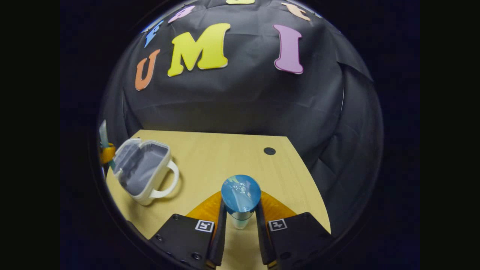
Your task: First open the suitcase, pack the skin care products into it, and then close the suitcase.
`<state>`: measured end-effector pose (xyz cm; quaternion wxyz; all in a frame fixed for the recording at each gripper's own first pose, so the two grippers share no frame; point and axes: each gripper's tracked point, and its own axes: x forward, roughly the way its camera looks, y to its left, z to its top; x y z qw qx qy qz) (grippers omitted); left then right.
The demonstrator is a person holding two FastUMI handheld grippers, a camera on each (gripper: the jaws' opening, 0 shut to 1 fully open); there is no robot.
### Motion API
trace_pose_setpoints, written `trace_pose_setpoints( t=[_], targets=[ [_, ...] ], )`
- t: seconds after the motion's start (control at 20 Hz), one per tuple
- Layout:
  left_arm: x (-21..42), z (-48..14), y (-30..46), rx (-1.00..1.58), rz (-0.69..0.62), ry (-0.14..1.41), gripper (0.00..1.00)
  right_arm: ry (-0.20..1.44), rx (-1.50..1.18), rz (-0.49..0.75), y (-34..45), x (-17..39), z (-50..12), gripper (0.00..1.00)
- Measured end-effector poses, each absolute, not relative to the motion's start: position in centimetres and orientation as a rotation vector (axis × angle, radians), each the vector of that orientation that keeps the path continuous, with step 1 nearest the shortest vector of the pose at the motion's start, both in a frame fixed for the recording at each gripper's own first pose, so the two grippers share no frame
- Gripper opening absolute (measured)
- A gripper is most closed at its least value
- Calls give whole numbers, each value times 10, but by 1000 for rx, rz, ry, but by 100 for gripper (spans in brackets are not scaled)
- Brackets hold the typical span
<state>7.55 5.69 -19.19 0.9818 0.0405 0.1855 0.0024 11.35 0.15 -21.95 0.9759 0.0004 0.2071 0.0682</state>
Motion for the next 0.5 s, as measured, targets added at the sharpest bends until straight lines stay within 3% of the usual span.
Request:
trace_pose_setpoints(
  t=[0.3, 0.5],
  targets=[
    [106, -284, 82, 33, 16, 625, 30, 407, 45, 211, 64, 70, -177, 35],
    [93, -307, 83, 39, 28, 746, 30, 402, 59, 242, 90, 59, -168, 36]
  ],
)
